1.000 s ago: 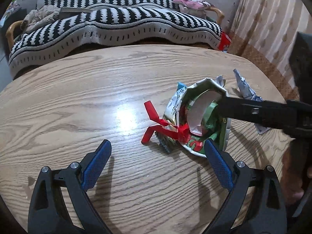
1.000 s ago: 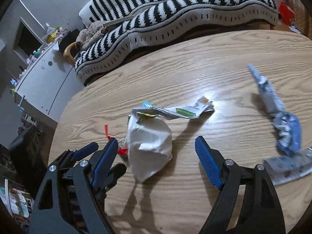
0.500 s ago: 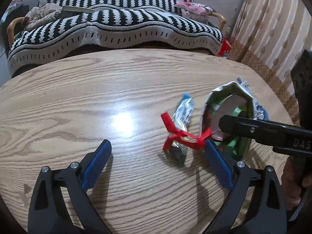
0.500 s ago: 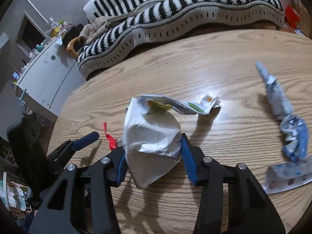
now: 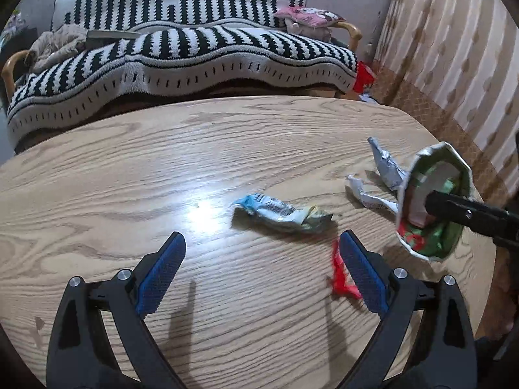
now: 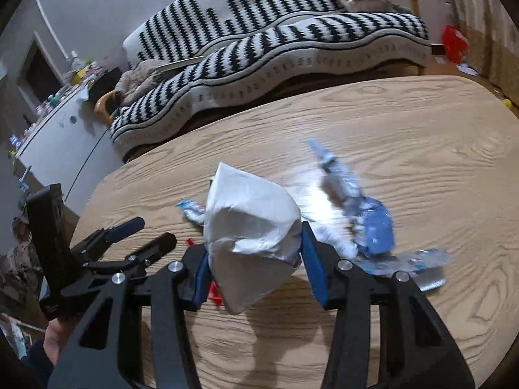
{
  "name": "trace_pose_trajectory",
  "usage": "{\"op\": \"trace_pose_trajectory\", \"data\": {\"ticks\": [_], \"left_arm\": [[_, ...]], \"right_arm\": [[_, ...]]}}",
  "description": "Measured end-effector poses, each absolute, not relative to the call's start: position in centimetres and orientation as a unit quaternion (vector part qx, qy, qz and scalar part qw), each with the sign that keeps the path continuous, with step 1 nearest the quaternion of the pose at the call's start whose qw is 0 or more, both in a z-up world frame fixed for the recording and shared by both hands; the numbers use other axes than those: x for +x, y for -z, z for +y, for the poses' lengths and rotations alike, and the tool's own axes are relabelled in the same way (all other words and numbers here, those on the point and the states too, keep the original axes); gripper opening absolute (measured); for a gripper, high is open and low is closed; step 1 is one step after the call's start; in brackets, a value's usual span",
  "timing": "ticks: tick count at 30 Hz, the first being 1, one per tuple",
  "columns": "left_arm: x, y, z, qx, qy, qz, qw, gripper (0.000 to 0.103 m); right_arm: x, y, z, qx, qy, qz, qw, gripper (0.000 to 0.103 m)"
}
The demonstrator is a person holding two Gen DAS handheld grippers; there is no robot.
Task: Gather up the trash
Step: 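Grasp the white crumpled tissue with the right tool while the left tool grasps the red plastic piece, then carry the tissue and red piece over the bin and open both tools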
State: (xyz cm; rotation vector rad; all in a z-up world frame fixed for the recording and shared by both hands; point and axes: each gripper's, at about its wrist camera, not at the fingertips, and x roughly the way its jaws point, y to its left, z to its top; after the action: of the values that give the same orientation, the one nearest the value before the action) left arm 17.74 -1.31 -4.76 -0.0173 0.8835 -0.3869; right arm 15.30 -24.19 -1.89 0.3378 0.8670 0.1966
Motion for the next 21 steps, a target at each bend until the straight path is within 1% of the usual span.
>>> {"op": "trace_pose_trajectory", "data": {"ticks": [2, 6, 9, 11, 12, 13, 14, 15, 16, 17, 21], "left_arm": [[17.8, 4.8, -2.0, -0.022, 0.196, 0.439, 0.877, 0.093], [16.5, 4.9, -5.0, 0.041, 0.218, 0.435, 0.873, 0.093], [15.9, 6.0, -6.8, 0.059, 0.224, 0.452, 0.861, 0.091], [15.8, 6.8, -7.6, 0.073, 0.217, 0.465, 0.855, 0.075], [15.8, 7.1, -7.8, 0.076, 0.214, 0.47, 0.853, 0.07], [15.5, 7.0, -8.0, 0.09, 0.204, 0.464, 0.858, 0.057], [15.4, 7.0, -8.3, 0.103, 0.196, 0.461, 0.86, 0.039], [15.3, 6.9, -8.4, 0.105, 0.194, 0.461, 0.86, 0.029], [15.2, 6.8, -8.2, 0.096, 0.194, 0.466, 0.858, 0.013], [15.3, 6.7, -8.0, 0.084, 0.196, 0.473, 0.855, 0.01], [14.9, 5.9, -7.8, 0.077, 0.191, 0.473, 0.856, 0.009]], "right_arm": [[15.1, 1.7, -25.1, 0.167, -0.092, 0.416, 0.889, 0.048], [14.0, 1.4, -26.6, 0.169, -0.091, 0.413, 0.89, 0.048], [13.7, 1.6, -26.6, 0.159, -0.089, 0.419, 0.89, 0.048], [13.5, 1.6, -26.6, 0.154, -0.088, 0.42, 0.89, 0.048], [13.3, 1.6, -26.7, 0.152, -0.087, 0.42, 0.891, 0.048], [13.2, 1.6, -26.7, 0.15, -0.087, 0.42, 0.891, 0.048], [13.1, 1.6, -26.7, 0.148, -0.087, 0.421, 0.891, 0.048], [13.1, 1.7, -26.7, 0.142, -0.085, 0.423, 0.891, 0.048], [13.0, 1.8, -26.6, 0.134, -0.082, 0.425, 0.891, 0.048], [13.0, 1.8, -26.5, 0.126, -0.079, 0.428, 0.892, 0.048], [12.5, 1.8, -26.2, 0.106, -0.075, 0.431, 0.893, 0.048]]}}
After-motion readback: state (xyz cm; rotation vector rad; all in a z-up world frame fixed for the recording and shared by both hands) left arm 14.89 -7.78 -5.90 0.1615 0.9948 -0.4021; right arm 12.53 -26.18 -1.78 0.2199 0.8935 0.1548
